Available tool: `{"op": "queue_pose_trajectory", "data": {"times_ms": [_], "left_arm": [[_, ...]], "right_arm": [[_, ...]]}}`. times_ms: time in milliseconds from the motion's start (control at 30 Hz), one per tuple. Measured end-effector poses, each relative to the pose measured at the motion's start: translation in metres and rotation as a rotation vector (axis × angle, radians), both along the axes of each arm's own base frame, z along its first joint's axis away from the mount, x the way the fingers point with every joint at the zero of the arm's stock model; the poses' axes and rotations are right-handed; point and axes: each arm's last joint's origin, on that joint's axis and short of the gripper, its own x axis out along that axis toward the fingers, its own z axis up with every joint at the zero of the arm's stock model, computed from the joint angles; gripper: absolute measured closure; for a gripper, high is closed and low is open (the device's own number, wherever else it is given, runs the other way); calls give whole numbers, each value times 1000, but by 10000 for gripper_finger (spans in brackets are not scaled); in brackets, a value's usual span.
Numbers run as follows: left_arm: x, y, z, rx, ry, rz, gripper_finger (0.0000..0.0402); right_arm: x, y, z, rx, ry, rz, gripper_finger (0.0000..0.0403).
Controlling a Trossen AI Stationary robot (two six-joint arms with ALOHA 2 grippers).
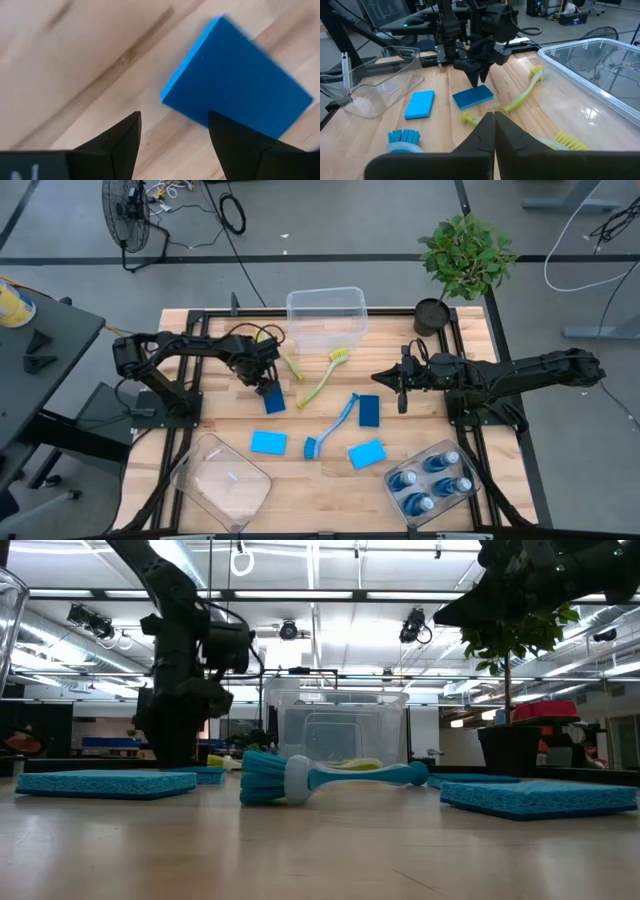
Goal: Pick & Place Kitchen Sink Supplies
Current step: Put the blue sponge into the bottom left transparent bin
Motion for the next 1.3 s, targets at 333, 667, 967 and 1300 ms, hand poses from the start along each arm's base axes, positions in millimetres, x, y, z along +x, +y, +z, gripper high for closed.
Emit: {"op": "queue_pose_trajectory", "data": {"times_ms": [333,667,967,1300], "left_arm": [[3,0,-4,-17,-74,33,169],[9,2,-3,-27,-152,41,207],[10,3,-3,-1,-157,48,209],[11,4,-3,5,-160,50,211]], "right_arm": [[0,0,1,1,-13,1,399],[0,0,1,42,-19,-8,399],[0,0,1,41,-18,-8,399],[0,0,1,40,-18,-9,399]]}}
